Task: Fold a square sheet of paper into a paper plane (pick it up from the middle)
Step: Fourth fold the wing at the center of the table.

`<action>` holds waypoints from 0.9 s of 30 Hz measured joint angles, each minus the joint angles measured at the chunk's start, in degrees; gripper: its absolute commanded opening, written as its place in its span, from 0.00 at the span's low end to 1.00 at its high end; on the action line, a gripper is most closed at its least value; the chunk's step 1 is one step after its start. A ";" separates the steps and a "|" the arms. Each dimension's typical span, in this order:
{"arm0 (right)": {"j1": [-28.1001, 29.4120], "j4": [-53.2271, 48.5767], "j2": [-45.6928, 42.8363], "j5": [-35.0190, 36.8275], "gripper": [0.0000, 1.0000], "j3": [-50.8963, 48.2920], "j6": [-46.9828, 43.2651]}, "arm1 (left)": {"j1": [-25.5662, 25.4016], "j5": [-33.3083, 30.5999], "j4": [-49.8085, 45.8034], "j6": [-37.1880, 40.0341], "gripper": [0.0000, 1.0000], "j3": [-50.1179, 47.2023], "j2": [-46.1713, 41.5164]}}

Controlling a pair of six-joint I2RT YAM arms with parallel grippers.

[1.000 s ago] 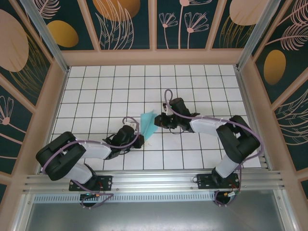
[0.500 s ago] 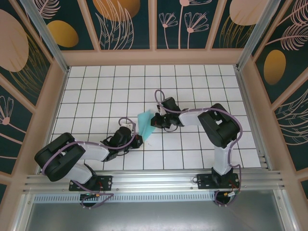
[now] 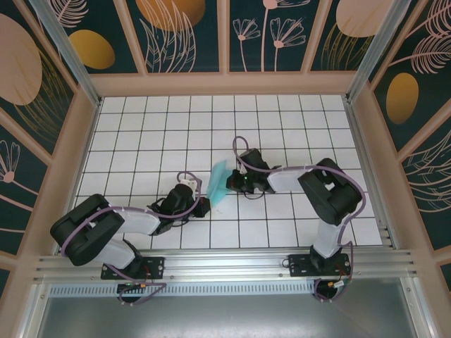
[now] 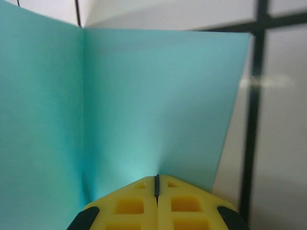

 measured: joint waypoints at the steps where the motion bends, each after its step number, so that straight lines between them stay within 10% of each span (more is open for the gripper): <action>1: 0.17 0.13 -0.63 0.42 0.04 -0.74 0.83 | 0.00 0.00 -0.24 0.98 0.00 0.02 -0.59; 17: -4.92 -9.27 -9.88 9.01 0.11 -2.64 -2.54 | 0.15 8.04 -3.78 12.96 0.00 5.88 6.08; 27: -2.16 -2.69 -14.80 -0.17 0.10 -6.91 -1.73 | 0.20 9.25 -2.03 11.10 0.00 5.77 7.02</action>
